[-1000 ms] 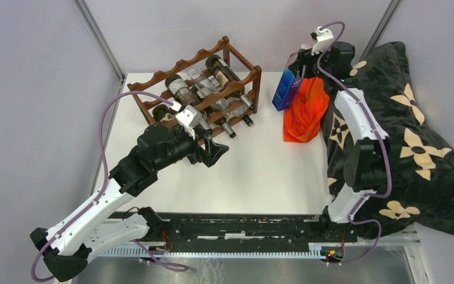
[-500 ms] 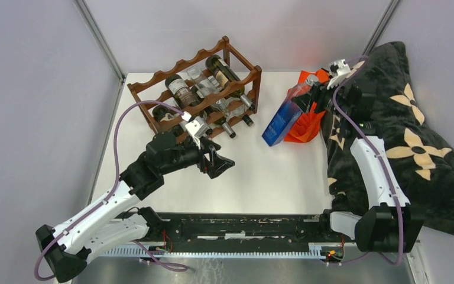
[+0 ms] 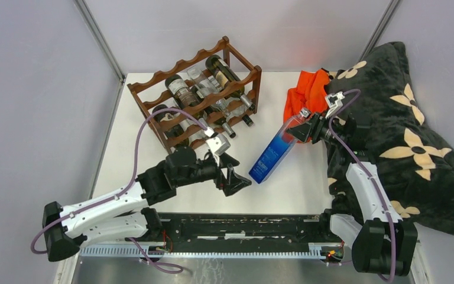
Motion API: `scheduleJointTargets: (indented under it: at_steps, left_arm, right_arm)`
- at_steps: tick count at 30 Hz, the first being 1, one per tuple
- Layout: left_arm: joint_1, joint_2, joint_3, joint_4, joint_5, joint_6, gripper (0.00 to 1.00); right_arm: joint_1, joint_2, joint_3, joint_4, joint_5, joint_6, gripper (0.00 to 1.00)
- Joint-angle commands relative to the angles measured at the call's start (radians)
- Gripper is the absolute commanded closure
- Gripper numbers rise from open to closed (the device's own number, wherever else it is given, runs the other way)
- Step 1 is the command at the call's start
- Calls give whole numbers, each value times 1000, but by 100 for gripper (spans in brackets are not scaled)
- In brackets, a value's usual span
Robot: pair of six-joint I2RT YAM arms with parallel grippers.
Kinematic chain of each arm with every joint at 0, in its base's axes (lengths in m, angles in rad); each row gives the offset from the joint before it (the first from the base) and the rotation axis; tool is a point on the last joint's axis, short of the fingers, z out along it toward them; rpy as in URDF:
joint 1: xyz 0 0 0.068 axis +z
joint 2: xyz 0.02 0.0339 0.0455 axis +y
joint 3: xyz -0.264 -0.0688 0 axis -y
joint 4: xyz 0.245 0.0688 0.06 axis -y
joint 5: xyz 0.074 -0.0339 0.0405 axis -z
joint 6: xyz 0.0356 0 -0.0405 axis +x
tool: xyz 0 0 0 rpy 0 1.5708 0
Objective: Put the wine bottle on the wine rack
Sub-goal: Adjust the wine bottle at the center of the board.
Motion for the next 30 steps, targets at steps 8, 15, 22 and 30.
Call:
scheduleJointTargets:
  at_steps: [8,15,22,30]
  left_arm:
    - [-119,175,58,73,-227,-27,3]
    - [-119,223,79,67,-274,-72,0]
    - [-116,304,120,0,-263,-75,0]
    - [-116,409,175,-21,-247,44,0]
  right_arm:
    - [-42,-53,-186,391,-145,316,100]
    - [-57,-32,-274,464,-152,372,100]
    - [-69,5,-300,510,-159,401,100]
    - [-77,33,-320,576,-164,461,100]
